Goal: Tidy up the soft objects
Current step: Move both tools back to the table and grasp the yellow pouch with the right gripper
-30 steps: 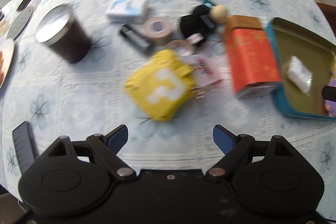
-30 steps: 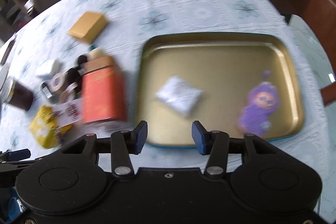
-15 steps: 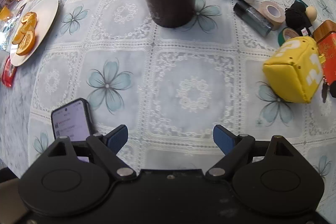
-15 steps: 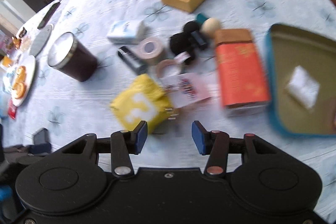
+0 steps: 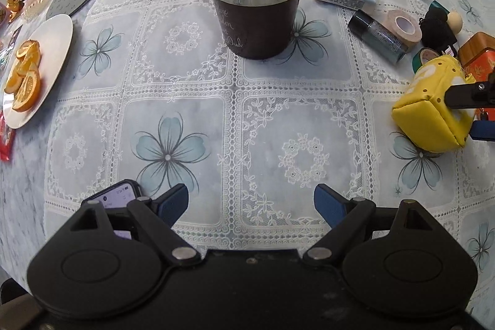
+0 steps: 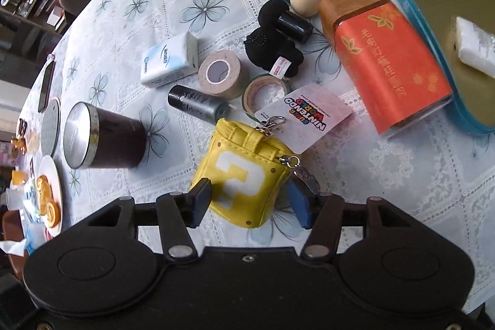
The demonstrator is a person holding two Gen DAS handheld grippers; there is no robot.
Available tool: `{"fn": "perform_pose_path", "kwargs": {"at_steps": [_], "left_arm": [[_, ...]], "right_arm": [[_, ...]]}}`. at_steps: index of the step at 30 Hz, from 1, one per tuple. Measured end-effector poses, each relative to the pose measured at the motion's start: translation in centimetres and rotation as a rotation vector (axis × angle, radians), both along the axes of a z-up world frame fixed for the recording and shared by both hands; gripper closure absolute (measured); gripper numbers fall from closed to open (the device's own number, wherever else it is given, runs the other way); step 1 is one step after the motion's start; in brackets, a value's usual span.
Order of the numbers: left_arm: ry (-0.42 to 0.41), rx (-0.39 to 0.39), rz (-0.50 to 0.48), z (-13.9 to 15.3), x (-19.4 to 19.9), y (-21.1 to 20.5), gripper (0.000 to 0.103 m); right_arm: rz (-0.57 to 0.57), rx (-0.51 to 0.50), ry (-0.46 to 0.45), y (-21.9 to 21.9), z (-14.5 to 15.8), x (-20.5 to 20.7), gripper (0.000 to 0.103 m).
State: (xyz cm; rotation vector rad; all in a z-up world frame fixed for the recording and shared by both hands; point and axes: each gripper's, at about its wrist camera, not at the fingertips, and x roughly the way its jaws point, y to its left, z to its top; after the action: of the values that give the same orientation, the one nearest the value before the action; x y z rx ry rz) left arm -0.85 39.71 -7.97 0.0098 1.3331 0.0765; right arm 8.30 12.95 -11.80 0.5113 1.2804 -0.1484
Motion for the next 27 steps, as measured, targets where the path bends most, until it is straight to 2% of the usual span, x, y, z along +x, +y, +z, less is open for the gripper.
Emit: {"fn": "perform_pose_path", "kwargs": {"at_steps": [5, 12, 14, 19, 22, 27], "left_arm": [[0.004, -0.005, 0.005, -0.2, 0.4, 0.6, 0.015], [0.012, -0.005, 0.013, -0.5, 0.7, 1.3, 0.015], [0.011, -0.002, 0.021, -0.5, 0.6, 1.5, 0.015], [0.015, -0.001, 0.045, -0.6, 0.6, 1.8, 0.015], [0.004, 0.005, 0.044, -0.3, 1.1, 1.4, 0.015], [-0.025, -0.005, 0.025, 0.4, 2.8, -0.1, 0.015]], "right_arm": [[0.012, 0.008, 0.017, 1.1, -1.0, 1.7, 0.044], [0.139, -0.133, 0.002, 4.3, -1.6, 3.8, 0.027], [0.182, -0.151, -0.013, 5.0, -1.9, 4.1, 0.027], [0.262, -0.12, 0.021, 5.9, -2.5, 4.4, 0.037], [0.317, -0.176, 0.012, 6.4, -1.9, 3.1, 0.038], [0.392, -0.158, -0.004, 5.3, 0.2, 0.4, 0.039]]}}
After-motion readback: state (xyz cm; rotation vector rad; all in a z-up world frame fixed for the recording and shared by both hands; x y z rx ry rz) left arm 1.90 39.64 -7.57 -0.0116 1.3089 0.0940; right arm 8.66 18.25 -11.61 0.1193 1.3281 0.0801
